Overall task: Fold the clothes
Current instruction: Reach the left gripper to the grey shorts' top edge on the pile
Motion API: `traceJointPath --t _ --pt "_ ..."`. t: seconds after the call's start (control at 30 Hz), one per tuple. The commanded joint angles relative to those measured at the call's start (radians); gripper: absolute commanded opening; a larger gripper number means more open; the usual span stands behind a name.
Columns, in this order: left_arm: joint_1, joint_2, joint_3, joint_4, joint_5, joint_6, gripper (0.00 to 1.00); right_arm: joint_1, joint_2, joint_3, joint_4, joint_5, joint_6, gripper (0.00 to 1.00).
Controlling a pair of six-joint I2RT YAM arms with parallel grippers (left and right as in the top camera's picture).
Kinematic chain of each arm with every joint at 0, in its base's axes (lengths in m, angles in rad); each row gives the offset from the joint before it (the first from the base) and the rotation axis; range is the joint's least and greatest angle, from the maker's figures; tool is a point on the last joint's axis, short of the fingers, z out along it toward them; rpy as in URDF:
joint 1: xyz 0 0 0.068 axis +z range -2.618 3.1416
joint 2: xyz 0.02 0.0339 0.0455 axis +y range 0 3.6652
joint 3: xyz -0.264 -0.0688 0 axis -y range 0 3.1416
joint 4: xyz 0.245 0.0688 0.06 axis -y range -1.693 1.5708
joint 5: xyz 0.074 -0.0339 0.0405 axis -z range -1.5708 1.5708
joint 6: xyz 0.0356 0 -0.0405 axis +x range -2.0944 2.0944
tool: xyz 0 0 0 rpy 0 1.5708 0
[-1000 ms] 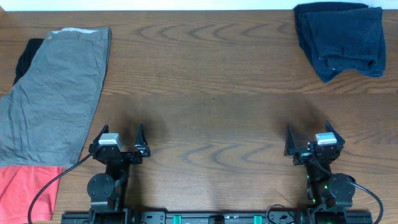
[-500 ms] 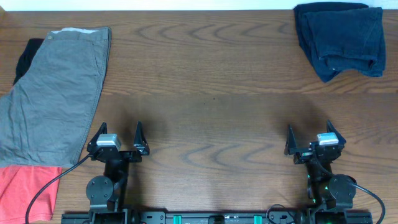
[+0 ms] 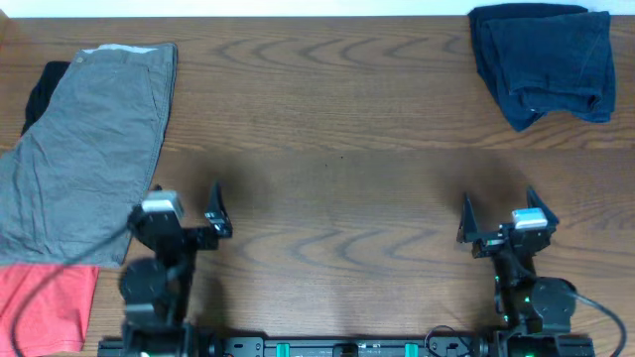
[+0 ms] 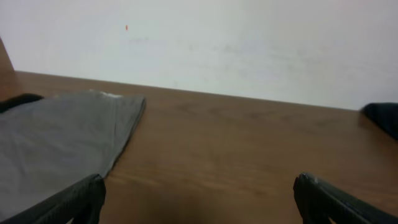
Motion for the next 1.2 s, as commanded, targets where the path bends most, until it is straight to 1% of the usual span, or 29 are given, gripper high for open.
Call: traceJointPath --t 0.0,0.07,0.1,0.17,0.27,0.4,0.47,0.5,0.57,0.63,0.7,0.77,0.83,0.9,1.0,1.07,1.13,1.17 --pt "0.004 0.159 0.175 -0.046 0.014 -0.005 0.98 0.011 0.099 0.121 0.006 -0.019 0.014 0.99" --pt "0.004 0.272 0.296 -0.112 0.014 -0.005 0.98 0.011 0.191 0.194 0.006 -0.035 0.013 0.99" --pt "0.004 0.355 0.393 -0.174 0.014 -0.004 0.98 0.011 0.271 0.254 0.005 -0.054 0.011 0.99" --pt "0.004 0.435 0.492 -0.244 0.014 0.01 0.98 0.011 0.359 0.318 0.002 -0.077 0.011 0.99" --pt "0.004 0.575 0.679 -0.394 0.014 0.078 0.98 0.011 0.535 0.448 -0.027 -0.131 0.011 0.99" --pt "0.004 0.765 0.931 -0.607 0.014 0.203 0.98 0.011 0.8 0.665 -0.145 -0.219 0.011 0.99" --pt "0.004 0.851 1.037 -0.69 0.018 0.229 0.98 0.011 0.932 0.779 -0.231 -0.274 0.011 0.99" --pt "0.004 0.887 1.072 -0.708 0.018 0.229 0.98 0.011 1.001 0.839 -0.277 -0.306 0.01 0.99" --pt "0.004 0.949 1.106 -0.712 0.018 0.228 0.98 0.011 1.111 0.931 -0.339 -0.357 -0.002 0.99" --pt "0.004 0.991 1.105 -0.704 0.018 0.228 0.98 0.011 1.212 0.999 -0.363 -0.407 -0.004 0.99" --pt "0.004 1.039 1.105 -0.671 0.018 0.23 0.98 0.012 1.29 1.03 -0.339 -0.441 -0.003 0.99" --pt "0.004 1.086 1.105 -0.63 0.018 0.264 0.98 0.012 1.351 1.032 -0.293 -0.476 -0.003 0.99" --pt "0.004 1.143 1.105 -0.575 0.012 0.3 0.98 0.012 1.4 1.031 -0.283 -0.503 -0.003 0.99" --pt "0.004 1.206 1.106 -0.507 -0.034 0.322 0.98 0.012 1.437 1.031 -0.28 -0.529 -0.003 0.99" --pt "0.009 1.308 1.106 -0.396 -0.204 0.322 0.98 0.013 1.474 1.031 -0.285 -0.536 -0.003 0.99" --pt "0.021 1.376 1.106 -0.335 -0.262 0.339 0.99 0.013 1.489 1.031 -0.285 -0.536 -0.003 0.93" --pt "0.039 1.435 1.107 -0.295 -0.275 0.375 1.0 0.013 1.497 1.029 -0.285 -0.535 -0.004 0.86" --pt "0.05 1.464 1.107 -0.281 -0.275 0.39 0.99 0.014 1.497 1.027 -0.285 -0.535 -0.003 0.84"
